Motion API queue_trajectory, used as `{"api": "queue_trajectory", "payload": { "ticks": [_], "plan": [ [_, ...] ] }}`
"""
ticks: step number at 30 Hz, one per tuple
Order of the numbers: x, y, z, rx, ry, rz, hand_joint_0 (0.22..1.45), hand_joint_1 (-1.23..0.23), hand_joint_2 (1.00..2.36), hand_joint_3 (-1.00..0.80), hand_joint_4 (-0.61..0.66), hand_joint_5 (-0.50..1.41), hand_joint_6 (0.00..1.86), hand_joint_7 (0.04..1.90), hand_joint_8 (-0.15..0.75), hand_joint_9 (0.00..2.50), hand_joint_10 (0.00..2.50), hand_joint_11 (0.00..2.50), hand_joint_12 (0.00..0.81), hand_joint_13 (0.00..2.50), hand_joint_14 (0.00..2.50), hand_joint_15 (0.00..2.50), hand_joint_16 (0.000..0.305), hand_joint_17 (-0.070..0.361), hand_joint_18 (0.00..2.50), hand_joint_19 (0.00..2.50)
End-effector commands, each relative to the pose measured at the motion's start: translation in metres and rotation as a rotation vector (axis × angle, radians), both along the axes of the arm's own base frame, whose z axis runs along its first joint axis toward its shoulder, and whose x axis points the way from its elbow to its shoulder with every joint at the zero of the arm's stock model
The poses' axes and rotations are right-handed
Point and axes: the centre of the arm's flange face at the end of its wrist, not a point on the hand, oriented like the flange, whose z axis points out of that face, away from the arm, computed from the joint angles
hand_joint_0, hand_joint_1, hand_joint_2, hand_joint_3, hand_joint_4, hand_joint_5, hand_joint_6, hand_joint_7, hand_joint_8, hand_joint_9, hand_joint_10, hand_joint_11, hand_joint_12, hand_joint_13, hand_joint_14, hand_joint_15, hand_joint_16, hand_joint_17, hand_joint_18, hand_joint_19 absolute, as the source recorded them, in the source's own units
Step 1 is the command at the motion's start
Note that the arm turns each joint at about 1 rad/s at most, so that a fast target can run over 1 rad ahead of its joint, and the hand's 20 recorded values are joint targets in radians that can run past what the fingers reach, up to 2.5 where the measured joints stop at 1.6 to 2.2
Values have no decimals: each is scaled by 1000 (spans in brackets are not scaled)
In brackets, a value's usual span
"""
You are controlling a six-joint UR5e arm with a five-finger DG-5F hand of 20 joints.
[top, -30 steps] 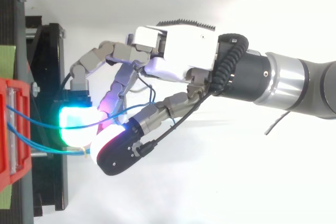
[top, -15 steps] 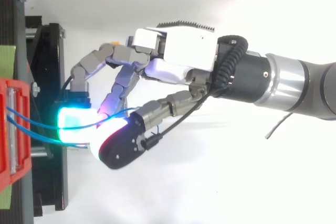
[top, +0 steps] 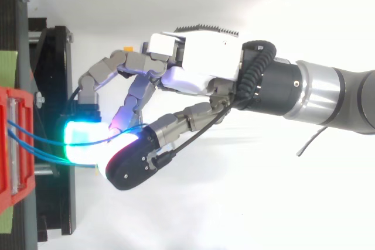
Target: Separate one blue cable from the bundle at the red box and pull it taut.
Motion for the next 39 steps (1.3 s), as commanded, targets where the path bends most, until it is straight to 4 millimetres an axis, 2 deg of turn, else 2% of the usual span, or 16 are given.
{"api": "queue_trajectory", "payload": {
  "ticks": [1,4,11,14,21,25,32,36,39],
  "plan": [
    [0,0,0,0,0,0,709,-900,1007,-427,-68,-156,900,905,278,1150,24,1196,384,1061,27,742,54,123,1025,823],
    [0,0,0,0,0,0,764,-947,1004,-459,-119,-160,911,917,274,1147,24,1190,379,1057,27,739,54,121,1017,798],
    [0,0,0,0,0,0,808,-973,1000,-500,-100,-170,937,901,256,1115,25,1195,367,1030,28,728,54,121,999,760],
    [0,0,0,0,0,0,765,-992,1000,-500,-53,-170,935,848,260,1113,24,1194,365,1020,27,730,53,120,993,757],
    [-2,0,-2,26,18,5,631,-1013,1000,-500,-3,-146,921,895,273,1151,25,1212,372,1025,26,733,53,119,981,777],
    [-2,0,-2,43,29,9,541,-934,1000,-500,21,-139,919,870,293,1180,22,1205,393,1047,26,735,55,125,1018,791],
    [-2,1,-2,48,36,13,474,-793,1000,-500,47,-133,895,829,316,1191,21,1178,422,1068,25,735,60,136,1060,795],
    [-2,1,-2,49,36,12,534,-591,1000,-500,18,-132,882,848,304,1205,22,1174,402,1062,24,730,57,128,1040,827],
    [-2,1,-2,50,36,13,560,-531,1000,-500,9,-132,875,874,299,1219,24,1182,403,1071,24,739,56,125,1038,854]
  ]
}}
